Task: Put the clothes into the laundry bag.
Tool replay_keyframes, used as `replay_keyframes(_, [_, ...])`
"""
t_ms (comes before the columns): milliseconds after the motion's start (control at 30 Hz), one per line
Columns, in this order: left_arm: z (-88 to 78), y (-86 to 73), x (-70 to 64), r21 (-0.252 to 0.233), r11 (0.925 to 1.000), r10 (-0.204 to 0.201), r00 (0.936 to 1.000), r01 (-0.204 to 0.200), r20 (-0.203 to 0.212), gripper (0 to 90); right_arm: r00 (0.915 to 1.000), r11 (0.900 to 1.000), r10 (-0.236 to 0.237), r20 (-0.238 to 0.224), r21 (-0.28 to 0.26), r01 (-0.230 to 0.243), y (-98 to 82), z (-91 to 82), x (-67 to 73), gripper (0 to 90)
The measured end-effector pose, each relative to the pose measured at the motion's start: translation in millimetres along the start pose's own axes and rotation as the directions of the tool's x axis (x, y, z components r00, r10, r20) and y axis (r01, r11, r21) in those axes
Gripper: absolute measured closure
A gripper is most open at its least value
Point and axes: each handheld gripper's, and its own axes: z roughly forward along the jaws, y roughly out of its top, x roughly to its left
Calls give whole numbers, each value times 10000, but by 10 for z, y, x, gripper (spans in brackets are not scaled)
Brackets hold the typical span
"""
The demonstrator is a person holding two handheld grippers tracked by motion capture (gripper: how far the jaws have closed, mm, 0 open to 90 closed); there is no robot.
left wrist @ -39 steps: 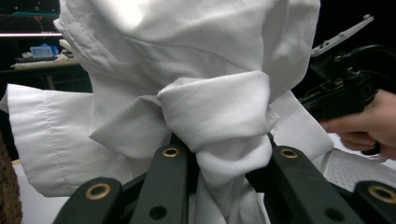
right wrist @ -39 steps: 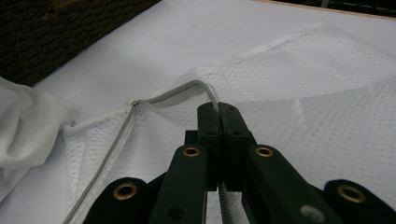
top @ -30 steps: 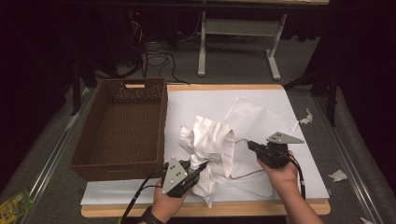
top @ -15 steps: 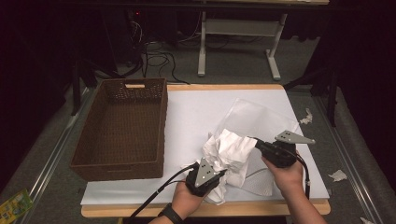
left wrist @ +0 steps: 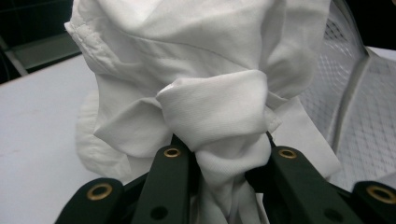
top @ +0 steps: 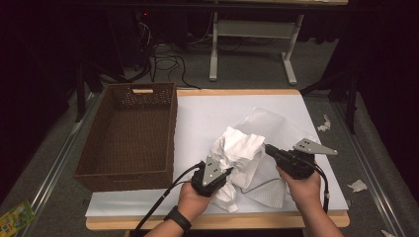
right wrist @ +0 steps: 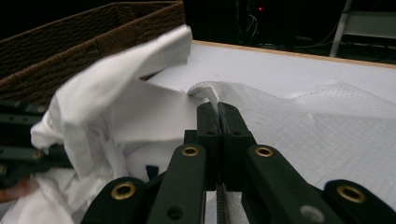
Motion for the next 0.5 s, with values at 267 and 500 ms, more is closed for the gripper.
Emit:
replay_keyframes(267, [-33,90,-99,-654,9978,132,9999,-126,83,763,10000,9996,38,5,-269,-38,19,13,39,892])
replay_keyframes(500, [156,8,-271,-44,9974,726,9963,-725,454,763,9999,9992,159,30,-365,-158,18,-4,33,892])
